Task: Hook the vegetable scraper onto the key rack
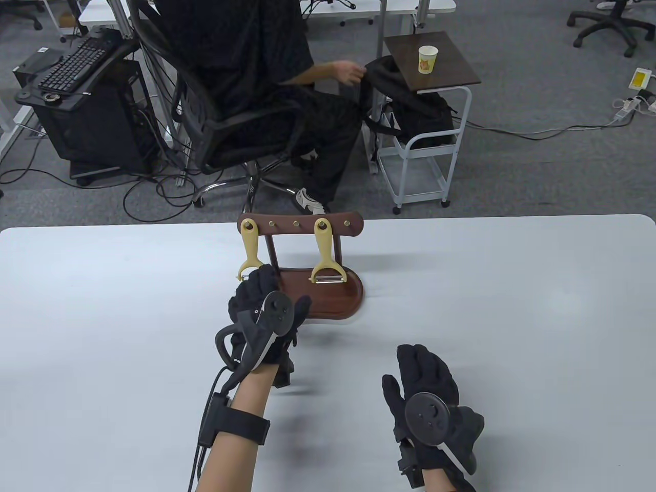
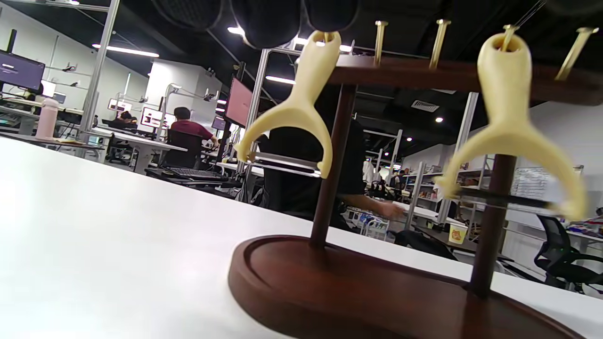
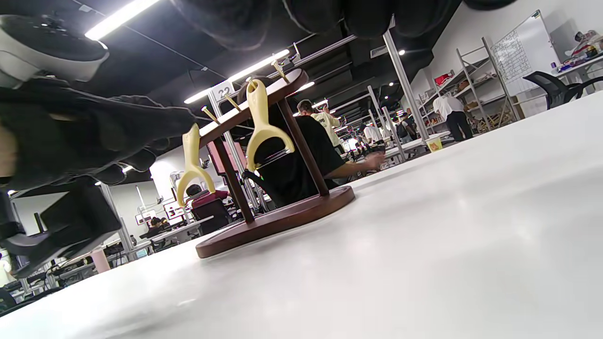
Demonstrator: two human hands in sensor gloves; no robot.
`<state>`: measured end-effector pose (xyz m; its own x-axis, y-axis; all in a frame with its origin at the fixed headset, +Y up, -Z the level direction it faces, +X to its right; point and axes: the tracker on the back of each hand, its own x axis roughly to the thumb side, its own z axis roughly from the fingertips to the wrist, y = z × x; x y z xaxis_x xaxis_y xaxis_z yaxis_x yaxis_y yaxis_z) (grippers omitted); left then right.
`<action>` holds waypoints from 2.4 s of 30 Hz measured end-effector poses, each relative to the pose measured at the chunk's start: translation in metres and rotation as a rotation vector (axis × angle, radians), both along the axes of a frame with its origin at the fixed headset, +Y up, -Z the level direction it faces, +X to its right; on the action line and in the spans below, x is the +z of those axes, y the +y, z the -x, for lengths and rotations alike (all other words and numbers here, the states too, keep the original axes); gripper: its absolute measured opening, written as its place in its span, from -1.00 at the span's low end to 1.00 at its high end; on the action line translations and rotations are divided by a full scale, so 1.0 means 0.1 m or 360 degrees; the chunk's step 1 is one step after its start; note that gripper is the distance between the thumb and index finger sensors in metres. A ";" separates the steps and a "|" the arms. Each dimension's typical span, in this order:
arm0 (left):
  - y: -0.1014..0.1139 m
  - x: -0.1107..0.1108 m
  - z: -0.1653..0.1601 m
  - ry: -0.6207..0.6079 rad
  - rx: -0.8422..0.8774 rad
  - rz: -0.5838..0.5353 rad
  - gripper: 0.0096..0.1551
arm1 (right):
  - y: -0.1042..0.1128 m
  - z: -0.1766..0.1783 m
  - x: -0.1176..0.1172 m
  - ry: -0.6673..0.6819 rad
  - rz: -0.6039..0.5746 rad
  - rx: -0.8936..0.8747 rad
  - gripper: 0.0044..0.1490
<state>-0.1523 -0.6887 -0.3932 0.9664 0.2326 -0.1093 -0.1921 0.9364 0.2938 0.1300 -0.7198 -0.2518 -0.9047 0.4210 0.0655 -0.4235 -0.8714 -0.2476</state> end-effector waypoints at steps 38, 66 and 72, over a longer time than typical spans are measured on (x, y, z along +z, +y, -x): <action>-0.26 1.17 0.86 -0.0294 -0.0097 -0.0126 -0.16 | -0.01 0.17 -0.02 0.0091 -0.0036 0.0183 -0.35; -0.31 1.13 0.93 -0.0313 -0.0003 -0.0095 -0.17 | -0.07 0.23 -0.05 0.0127 0.0006 0.0249 -0.36; -0.31 1.14 0.93 -0.0313 -0.0006 -0.0094 -0.17 | -0.06 0.21 -0.04 0.0118 -0.0001 0.0225 -0.36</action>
